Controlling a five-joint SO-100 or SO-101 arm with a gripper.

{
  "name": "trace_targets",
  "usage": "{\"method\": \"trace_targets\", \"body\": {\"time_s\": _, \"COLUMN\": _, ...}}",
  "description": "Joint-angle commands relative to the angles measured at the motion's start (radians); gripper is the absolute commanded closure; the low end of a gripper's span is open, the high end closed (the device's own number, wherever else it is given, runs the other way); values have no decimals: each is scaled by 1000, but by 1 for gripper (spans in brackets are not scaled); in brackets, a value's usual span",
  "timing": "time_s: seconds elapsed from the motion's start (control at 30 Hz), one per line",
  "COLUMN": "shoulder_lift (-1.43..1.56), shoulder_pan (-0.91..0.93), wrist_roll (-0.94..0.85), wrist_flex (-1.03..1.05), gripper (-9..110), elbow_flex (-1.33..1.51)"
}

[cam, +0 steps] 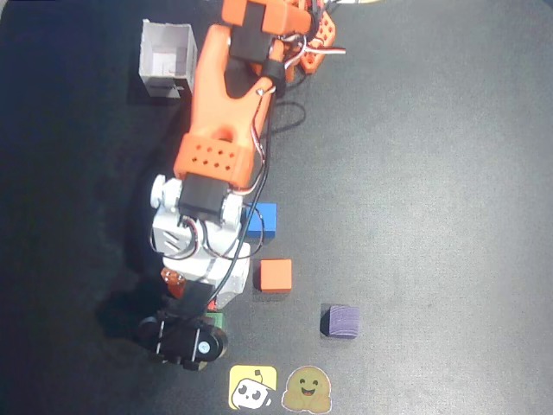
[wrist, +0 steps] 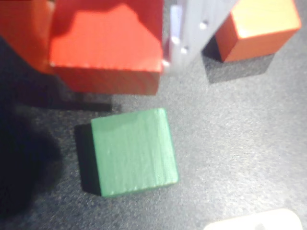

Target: Put the red cube on top of the green cube.

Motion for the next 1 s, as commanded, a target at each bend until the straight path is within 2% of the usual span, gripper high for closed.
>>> {"method": "trace_targets", "body": {"time_s": 0.0, "shoulder_lift": -2, "shoulder_pan": -9, "wrist_roll": 11, "wrist_flex": -15, "gripper": 94, "elbow_flex": -60}}
{"method": "trace_targets", "body": {"time_s": 0.97, "shoulder_lift": -124, "shoulder_pan": -14, "wrist_roll": 110, "wrist_flex": -74, "gripper": 94, "elbow_flex": -186}}
